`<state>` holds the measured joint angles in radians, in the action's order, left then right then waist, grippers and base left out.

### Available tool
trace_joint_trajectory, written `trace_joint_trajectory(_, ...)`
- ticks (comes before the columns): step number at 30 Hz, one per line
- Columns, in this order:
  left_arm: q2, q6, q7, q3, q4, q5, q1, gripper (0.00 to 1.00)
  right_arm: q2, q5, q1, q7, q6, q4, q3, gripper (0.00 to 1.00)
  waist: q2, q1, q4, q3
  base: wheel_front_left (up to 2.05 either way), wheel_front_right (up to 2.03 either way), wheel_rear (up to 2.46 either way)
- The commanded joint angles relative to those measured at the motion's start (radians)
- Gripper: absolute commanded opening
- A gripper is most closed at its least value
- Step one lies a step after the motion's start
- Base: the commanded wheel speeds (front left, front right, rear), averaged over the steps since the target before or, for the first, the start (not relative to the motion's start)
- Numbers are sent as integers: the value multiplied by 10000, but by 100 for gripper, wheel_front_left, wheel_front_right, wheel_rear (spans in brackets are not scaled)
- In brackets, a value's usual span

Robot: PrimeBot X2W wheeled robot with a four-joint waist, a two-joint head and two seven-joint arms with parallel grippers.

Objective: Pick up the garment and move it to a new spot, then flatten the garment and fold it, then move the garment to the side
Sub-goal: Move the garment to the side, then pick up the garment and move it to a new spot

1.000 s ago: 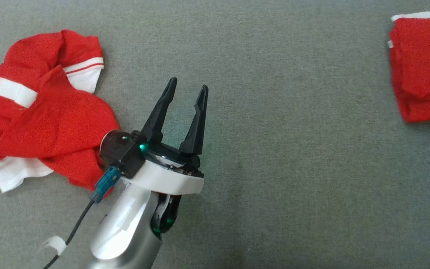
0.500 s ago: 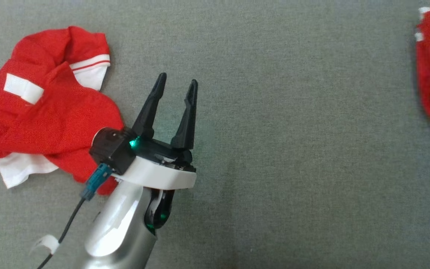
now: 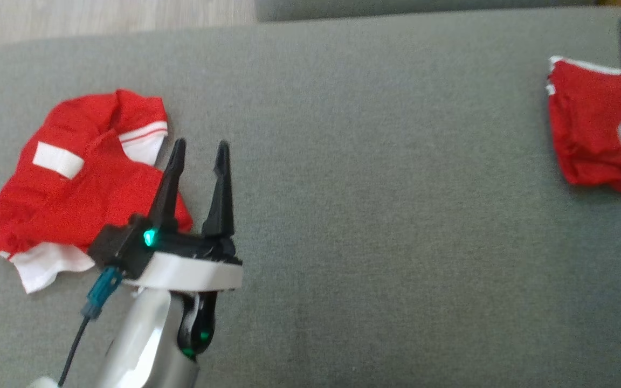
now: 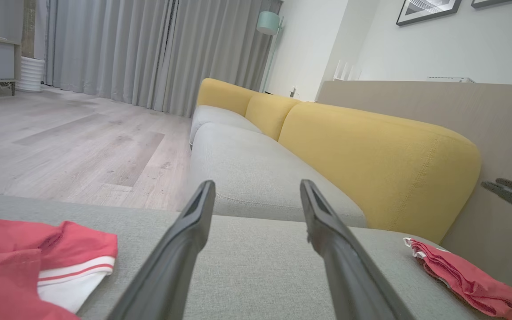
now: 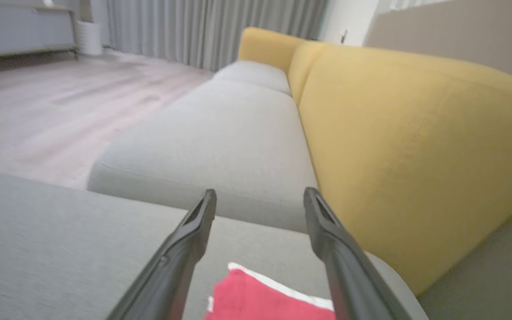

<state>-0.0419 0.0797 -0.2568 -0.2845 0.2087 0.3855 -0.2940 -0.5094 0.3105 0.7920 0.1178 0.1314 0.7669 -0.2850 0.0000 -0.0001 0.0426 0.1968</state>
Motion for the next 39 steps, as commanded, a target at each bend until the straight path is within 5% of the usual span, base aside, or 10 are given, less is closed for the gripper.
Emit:
trace_joint_trajectory(1, -83, 23, -49, 407, -279, -73, -71, 100, -28, -2, -190, 157, -7, -459, 52, 100, 0, 1, -142, -435, 0, 0, 0)
trace_joint_trajectory(16, -83, 89, -49, 836, -200, -109, 1659, 100, 4127, -714, -4294, 478, -7, -4112, 2009, 100, 0, 1, -26, -1739, 0, 0, 0)
trace_joint_trajectory(27, -83, 154, -49, 899, 240, -111, 2072, 100, 4584, -993, -6748, 1360, -7, -4244, 2152, 100, 0, 1, 213, -1921, 0, 0, 0)
trace_joint_trajectory(39, -83, 85, -49, 1045, 5, -58, 2061, 100, 4590, -682, -6924, 1435, -7, -4711, 1903, 100, 0, 1, -6, -1894, 0, 0, 0)
